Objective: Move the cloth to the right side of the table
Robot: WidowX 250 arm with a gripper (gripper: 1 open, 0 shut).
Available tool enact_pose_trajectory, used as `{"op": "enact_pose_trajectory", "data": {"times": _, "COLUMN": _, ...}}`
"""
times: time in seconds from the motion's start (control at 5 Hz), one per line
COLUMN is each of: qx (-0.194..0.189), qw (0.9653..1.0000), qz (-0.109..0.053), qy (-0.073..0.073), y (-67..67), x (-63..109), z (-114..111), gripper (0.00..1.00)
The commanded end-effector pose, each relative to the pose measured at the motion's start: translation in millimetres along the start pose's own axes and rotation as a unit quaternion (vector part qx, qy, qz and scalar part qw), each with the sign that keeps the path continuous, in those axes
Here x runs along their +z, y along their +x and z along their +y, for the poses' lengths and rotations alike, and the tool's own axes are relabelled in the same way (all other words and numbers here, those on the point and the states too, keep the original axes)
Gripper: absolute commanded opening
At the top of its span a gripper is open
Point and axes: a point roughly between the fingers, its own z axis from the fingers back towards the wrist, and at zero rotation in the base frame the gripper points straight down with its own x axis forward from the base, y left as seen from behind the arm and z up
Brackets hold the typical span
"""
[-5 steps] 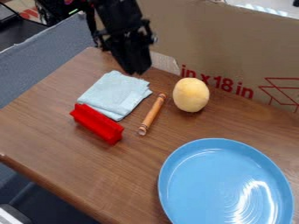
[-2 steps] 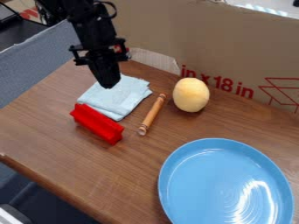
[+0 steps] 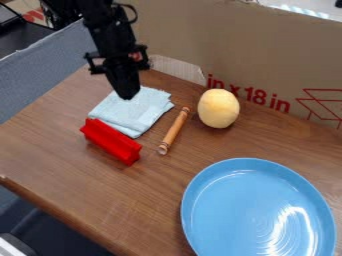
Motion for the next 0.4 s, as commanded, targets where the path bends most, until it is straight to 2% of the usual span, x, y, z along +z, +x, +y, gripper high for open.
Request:
{"op": "enact_pose_trajectory", "data": {"times": 0.0, "qx": 0.010, "qw": 0.9989, "qz": -0.024, "qy": 0.039, "y": 10.3, "x": 18.3, "z": 22.3, "gripper": 0.00}}
{"op": "enact_pose_trajectory", "data": {"times": 0.2, "qx": 0.013, "qw": 0.9986, "qz": -0.020, "qy": 0.048, "y": 4.8, "x": 15.3, "z": 30.9, "gripper": 0.00}}
